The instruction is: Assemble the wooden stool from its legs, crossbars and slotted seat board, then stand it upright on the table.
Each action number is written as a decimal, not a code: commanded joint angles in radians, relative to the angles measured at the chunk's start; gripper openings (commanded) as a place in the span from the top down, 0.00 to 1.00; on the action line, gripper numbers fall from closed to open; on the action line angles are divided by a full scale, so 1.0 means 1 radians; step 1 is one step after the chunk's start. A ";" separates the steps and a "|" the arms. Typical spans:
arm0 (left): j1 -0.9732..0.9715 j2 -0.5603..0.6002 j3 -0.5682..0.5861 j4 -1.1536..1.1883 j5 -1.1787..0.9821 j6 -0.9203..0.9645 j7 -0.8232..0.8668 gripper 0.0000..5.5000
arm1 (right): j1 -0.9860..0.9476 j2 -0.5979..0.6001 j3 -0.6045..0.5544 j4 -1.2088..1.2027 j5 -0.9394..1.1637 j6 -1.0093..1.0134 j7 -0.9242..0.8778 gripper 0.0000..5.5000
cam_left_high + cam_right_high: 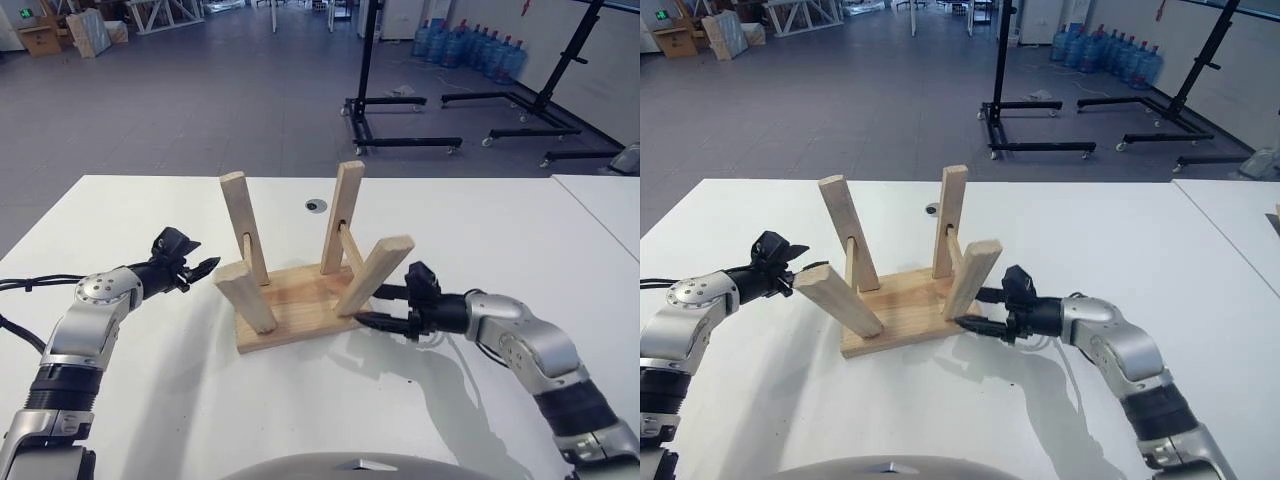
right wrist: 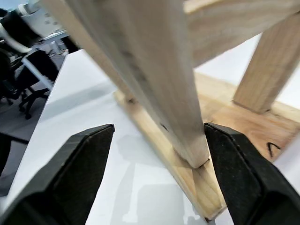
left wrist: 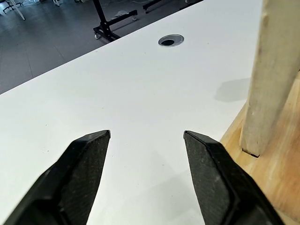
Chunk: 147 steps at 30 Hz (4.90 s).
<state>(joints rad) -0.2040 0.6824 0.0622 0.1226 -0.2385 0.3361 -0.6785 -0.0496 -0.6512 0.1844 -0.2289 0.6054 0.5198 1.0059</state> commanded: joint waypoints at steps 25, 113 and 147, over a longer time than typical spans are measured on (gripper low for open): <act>0.140 0.132 -0.093 -0.130 -0.314 0.345 -0.558 0.48 | -0.032 0.051 -0.092 0.050 0.014 0.102 -0.048 0.36; -0.005 -0.251 0.324 -0.469 -0.782 0.596 0.265 0.53 | -0.040 0.068 -0.589 0.066 0.471 0.354 -0.512 0.60; 0.047 -0.064 -0.190 -0.255 -0.061 -0.017 -0.245 0.53 | 0.214 -0.059 -0.247 -0.261 0.251 0.260 -0.208 0.60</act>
<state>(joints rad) -0.2176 0.5751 -0.1091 -0.0541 -0.2989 0.2975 -0.8899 0.1571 -0.6933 -0.0766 -0.5033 0.9109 0.8022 0.8098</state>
